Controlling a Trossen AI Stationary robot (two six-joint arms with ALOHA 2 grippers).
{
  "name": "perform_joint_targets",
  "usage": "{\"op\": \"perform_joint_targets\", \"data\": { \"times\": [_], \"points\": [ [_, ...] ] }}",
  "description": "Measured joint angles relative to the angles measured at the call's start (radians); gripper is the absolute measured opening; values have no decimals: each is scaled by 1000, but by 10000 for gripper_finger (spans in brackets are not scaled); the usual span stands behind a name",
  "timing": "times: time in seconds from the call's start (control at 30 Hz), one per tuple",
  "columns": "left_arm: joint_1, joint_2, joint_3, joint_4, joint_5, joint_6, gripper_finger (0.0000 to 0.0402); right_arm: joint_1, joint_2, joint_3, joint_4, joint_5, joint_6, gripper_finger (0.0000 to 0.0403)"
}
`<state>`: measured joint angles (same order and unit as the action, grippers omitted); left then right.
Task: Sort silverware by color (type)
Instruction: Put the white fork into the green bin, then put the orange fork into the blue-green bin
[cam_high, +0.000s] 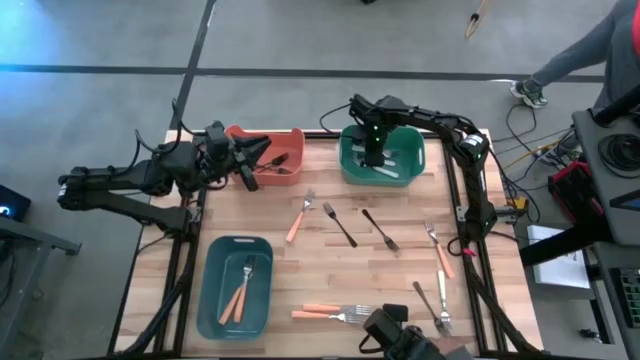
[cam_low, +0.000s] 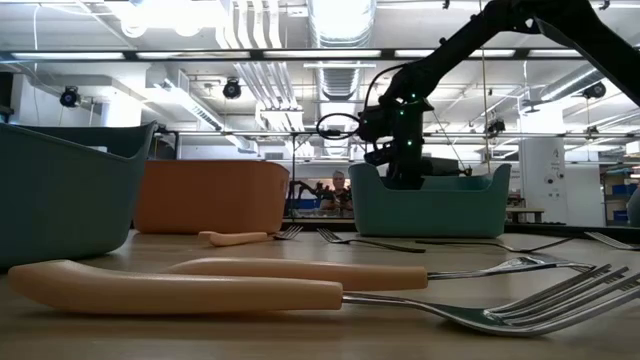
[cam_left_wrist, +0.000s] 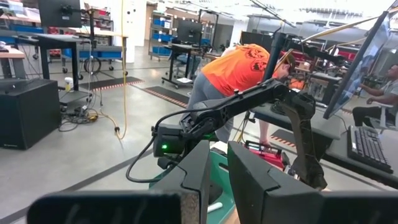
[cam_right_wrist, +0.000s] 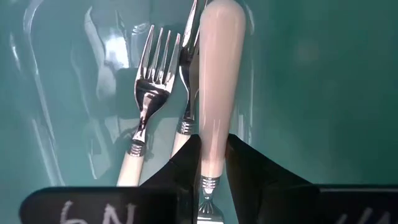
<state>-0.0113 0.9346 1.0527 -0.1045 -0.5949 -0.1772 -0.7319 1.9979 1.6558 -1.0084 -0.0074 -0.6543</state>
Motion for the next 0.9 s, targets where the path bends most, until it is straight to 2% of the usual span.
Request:
{"op": "perform_joint_targets", "data": {
  "times": [0.2,0.5,0.67,0.9],
  "points": [
    [0,7,0,3,-1,0,40,1,-9,0,1,1,-9,57],
    [0,7,0,16,-1,0,40,1,-31,0,4,11,11,123],
    [0,14,0,15,0,-1,40,4,-84,-2,-21,15,106,142],
    [0,13,0,-42,6,-64,40,48,-238,-2,-31,7,304,146]
  ]
}}
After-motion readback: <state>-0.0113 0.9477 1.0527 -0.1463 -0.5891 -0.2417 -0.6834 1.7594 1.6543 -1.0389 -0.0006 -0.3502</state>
